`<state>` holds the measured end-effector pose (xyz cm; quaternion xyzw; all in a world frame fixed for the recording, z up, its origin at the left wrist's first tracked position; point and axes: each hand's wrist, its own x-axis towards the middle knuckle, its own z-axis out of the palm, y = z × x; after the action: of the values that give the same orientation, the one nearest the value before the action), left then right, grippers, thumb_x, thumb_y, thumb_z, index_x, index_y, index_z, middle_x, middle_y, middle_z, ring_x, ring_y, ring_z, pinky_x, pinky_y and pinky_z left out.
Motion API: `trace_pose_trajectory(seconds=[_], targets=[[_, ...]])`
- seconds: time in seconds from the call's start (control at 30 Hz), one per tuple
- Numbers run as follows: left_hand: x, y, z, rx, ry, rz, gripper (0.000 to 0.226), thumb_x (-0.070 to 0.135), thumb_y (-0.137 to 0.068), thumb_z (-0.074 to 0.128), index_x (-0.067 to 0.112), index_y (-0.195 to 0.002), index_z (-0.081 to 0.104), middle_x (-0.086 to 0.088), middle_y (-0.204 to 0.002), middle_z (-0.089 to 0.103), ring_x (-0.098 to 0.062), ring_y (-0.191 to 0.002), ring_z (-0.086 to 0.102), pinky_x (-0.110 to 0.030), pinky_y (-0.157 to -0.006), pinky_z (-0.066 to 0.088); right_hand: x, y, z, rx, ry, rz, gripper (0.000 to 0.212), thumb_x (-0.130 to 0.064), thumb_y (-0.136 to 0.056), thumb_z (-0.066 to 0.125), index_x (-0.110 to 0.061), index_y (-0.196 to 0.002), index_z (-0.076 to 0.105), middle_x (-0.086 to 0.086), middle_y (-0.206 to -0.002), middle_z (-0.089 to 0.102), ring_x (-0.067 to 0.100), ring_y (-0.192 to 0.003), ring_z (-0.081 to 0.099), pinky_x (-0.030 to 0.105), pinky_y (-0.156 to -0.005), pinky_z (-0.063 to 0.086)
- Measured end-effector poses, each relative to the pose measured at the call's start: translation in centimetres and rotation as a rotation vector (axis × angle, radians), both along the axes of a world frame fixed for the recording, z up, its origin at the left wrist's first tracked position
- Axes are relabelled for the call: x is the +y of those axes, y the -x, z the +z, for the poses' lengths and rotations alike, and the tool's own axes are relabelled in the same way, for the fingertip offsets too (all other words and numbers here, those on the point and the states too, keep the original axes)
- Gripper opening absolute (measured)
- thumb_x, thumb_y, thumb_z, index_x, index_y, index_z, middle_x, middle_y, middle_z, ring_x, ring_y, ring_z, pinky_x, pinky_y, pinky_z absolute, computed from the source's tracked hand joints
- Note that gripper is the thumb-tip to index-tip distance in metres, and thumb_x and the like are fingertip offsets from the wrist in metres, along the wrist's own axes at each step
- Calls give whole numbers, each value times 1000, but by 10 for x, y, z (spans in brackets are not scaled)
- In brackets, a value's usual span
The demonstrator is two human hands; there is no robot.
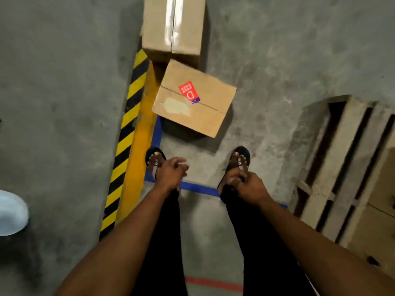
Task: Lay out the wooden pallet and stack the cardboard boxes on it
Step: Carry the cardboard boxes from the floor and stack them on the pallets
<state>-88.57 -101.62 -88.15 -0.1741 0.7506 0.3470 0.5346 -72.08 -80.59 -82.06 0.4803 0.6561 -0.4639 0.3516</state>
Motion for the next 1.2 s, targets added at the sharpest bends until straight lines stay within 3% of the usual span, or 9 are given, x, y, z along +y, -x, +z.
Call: trace_pose_trajectory(seconds=[0.13, 0.23, 0.3, 0.4, 0.6, 0.7, 0.9, 1.03, 1.2], targets=[[-29, 51, -156, 63, 192, 76, 71, 49, -57, 69, 28, -125, 65, -11, -104, 76, -35, -100, 76, -62, -93, 59, -6, 31, -148, -38, -31, -128, 72, -56, -70, 54, -23, -133, 64, 10, -123, 73, 37, -122, 64, 53, -108, 50], [-19, 98, -182, 155, 212, 26, 115, 43, -65, 76, 14, -163, 24, -24, -147, 56, -39, -130, 60, -54, -109, 50, -1, 68, -209, -86, -10, -350, 80, -35, -76, 77, -19, -148, 46, 14, -104, 73, 32, -99, 71, 47, -90, 60], [-12, 128, -192, 228, 162, 78, 137, 37, -59, 78, 16, -168, -2, -20, -161, 41, -38, -137, 54, -54, -111, 50, 4, 87, -237, -75, -13, -429, 107, -40, -68, 84, -22, -158, 29, 18, -127, 67, 32, -112, 68, 53, -94, 60], [-3, 155, -186, 272, 123, 78, 122, 13, -72, 72, 23, -169, -2, -2, -147, 43, -33, -115, 65, -42, -91, 58, 4, 104, -241, -29, -48, -415, 99, -40, -71, 81, -23, -156, 34, 9, -152, 52, 31, -125, 61, 54, -96, 59], [36, 176, -144, 280, 47, 23, 74, 0, -85, 60, 22, -155, 45, 4, -122, 65, -16, -89, 67, -26, -60, 59, 8, 129, -207, 23, 86, -597, 42, -38, -86, 79, -17, -120, 66, -1, -122, 69, 22, -116, 63, 52, -89, 62], [37, 174, -124, 289, 37, 17, 63, 16, -74, 62, 23, -137, 60, 0, -117, 68, -30, -104, 69, -29, -66, 57, 17, 134, -180, 26, 76, -666, 52, -51, -79, 77, -19, -119, 70, -2, -115, 72, 21, -112, 67, 54, -94, 60], [25, 160, -88, 394, -143, 38, 30, 47, -75, 66, 45, -104, 71, 9, -110, 74, -13, -103, 69, -40, -90, 56, 56, 129, -82, 234, -201, -643, 30, -59, -82, 69, -32, -88, 80, -18, -90, 77, 8, -95, 71, 41, -83, 58], [25, 153, -95, 451, -106, 109, 73, 74, -75, 74, 26, -129, 67, 2, -128, 71, -19, -118, 67, -49, -101, 55, 44, 128, -42, 278, -218, -624, 27, -44, -94, 64, -23, -96, 81, 5, -91, 79, 11, -78, 73, 29, -64, 55], [27, 174, -117, 499, 187, 84, 104, 91, -72, 51, 26, -153, 39, -7, -153, 51, -35, -141, 44, -52, -119, 35, 12, 124, -41, 326, -122, -701, 16, -25, -94, 72, -17, -105, 81, 1, -98, 82, 17, -99, 75, 47, -100, 55]])
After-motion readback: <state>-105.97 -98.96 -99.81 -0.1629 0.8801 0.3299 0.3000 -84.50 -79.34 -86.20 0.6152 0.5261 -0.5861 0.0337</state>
